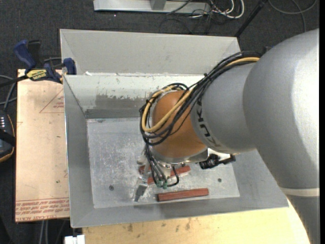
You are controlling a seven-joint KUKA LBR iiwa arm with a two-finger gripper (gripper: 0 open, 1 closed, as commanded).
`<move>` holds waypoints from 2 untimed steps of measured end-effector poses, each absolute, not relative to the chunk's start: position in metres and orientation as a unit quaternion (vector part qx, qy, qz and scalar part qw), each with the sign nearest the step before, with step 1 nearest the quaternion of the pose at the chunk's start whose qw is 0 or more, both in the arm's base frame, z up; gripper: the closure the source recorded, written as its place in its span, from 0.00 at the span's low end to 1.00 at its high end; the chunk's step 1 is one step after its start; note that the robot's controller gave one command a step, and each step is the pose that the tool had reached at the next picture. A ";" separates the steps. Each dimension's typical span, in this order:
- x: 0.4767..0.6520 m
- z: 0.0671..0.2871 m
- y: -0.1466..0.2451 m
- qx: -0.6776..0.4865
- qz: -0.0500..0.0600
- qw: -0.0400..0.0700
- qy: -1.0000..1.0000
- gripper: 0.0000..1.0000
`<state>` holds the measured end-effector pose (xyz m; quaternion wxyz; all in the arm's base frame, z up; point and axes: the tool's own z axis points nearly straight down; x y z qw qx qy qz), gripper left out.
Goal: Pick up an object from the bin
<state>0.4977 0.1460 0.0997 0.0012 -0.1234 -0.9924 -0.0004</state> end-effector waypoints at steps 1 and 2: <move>0.540 0.079 0.058 -0.016 -0.003 -0.011 -1.000 1.00; 0.540 0.079 0.058 -0.016 -0.004 -0.011 -1.000 1.00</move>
Offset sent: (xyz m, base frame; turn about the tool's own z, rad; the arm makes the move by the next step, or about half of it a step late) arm 0.0000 0.0000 0.0000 0.0000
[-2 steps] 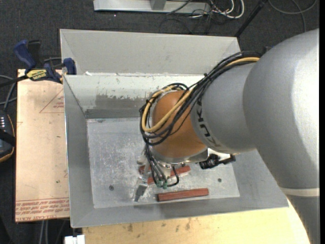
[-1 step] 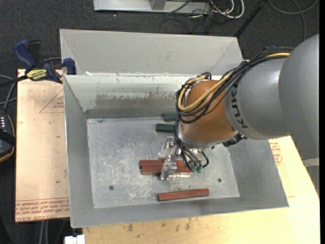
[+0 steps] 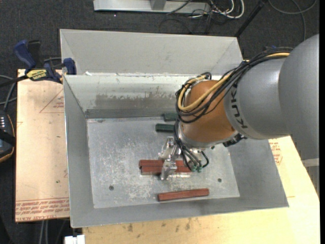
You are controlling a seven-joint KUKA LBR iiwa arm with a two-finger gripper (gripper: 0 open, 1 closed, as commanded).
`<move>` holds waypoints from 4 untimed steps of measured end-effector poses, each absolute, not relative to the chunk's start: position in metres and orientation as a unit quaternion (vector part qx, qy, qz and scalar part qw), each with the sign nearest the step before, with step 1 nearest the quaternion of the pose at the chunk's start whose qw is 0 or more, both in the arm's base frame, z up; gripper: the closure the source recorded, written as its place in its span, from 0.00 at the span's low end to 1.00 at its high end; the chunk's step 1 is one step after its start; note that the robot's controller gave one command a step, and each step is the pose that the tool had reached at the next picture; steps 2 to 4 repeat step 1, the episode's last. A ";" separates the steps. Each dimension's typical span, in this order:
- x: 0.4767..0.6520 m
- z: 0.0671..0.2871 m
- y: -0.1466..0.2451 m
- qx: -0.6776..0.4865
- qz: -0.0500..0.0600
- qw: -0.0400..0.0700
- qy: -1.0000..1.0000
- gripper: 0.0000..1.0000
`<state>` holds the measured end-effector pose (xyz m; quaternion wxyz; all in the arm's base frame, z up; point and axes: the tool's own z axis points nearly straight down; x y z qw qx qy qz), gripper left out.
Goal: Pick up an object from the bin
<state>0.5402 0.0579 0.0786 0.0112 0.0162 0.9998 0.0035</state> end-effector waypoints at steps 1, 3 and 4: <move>0.532 0.252 0.046 0.037 0.001 0.004 0.999 1.00; 0.532 0.252 0.046 0.037 0.001 0.004 0.999 1.00; 0.532 0.252 0.046 0.037 0.001 0.004 0.999 1.00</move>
Offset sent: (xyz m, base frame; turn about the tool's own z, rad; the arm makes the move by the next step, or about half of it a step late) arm 0.0000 0.0000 0.0000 0.0000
